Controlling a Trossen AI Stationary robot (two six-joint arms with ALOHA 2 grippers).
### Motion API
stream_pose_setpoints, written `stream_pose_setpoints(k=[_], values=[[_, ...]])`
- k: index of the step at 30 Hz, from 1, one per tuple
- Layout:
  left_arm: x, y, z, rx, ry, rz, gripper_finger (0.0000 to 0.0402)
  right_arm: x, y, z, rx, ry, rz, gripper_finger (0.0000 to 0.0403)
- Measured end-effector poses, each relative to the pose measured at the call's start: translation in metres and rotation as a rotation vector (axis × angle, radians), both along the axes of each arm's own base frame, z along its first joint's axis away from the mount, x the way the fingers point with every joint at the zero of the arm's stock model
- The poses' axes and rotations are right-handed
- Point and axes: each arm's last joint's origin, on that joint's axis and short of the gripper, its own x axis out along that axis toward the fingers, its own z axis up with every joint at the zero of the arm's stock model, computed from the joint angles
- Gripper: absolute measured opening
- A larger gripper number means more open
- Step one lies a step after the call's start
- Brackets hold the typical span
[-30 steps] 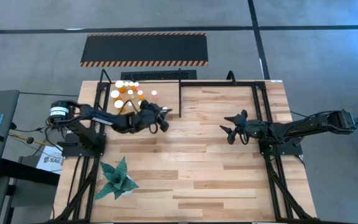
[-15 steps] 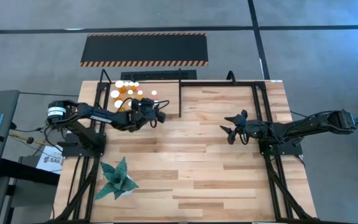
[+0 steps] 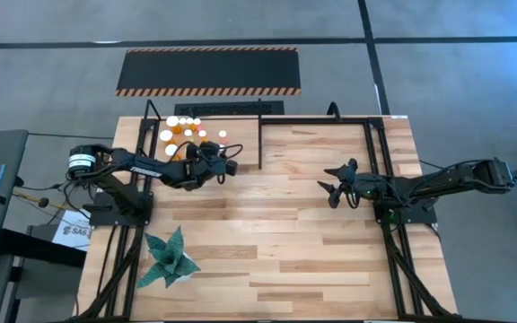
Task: Pick and place medicine bottles onto shelf by color
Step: Put the pink pill bottle aligned with the other pink pill bottle on the shelf
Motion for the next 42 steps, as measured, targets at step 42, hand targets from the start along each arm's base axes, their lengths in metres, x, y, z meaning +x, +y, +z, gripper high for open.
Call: stream_pose_setpoints(k=[42], values=[[0.0006,-0.0071,-0.0017,-0.012,-0.007,-0.003,0.0122,0.0000,0.0000,0.0000,0.000,0.000,0.000,0.0270]])
